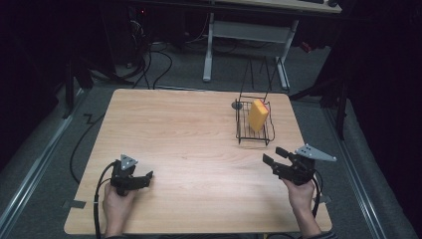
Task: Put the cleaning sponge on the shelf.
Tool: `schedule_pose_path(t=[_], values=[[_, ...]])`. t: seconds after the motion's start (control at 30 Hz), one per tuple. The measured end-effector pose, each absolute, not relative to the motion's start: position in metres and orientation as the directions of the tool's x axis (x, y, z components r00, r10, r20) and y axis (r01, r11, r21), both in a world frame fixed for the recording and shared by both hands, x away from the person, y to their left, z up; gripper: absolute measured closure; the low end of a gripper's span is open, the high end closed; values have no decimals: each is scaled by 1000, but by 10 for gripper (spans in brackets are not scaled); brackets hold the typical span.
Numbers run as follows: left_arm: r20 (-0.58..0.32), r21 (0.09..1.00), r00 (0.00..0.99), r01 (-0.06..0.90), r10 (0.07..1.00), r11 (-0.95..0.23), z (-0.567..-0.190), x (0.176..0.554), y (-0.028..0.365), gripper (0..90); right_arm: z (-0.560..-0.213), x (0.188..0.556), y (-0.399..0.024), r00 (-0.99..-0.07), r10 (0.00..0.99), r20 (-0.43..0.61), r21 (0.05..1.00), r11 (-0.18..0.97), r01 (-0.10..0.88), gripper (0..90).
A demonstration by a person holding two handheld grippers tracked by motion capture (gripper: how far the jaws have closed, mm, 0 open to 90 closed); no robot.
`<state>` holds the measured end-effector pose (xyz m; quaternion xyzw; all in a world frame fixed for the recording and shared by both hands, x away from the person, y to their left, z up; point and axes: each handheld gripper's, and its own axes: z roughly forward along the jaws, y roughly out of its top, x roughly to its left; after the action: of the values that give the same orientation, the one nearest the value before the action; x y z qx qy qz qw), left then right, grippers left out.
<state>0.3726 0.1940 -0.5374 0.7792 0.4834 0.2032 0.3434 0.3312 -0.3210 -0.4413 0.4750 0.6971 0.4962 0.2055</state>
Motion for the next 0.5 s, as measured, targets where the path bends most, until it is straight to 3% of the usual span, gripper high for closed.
schedule_pose_path(t=[0.5], values=[[-15,732,450,614,893,-297,-537,373,194,175,-456,338,-311,-472,860,194,874,66,481,352]])
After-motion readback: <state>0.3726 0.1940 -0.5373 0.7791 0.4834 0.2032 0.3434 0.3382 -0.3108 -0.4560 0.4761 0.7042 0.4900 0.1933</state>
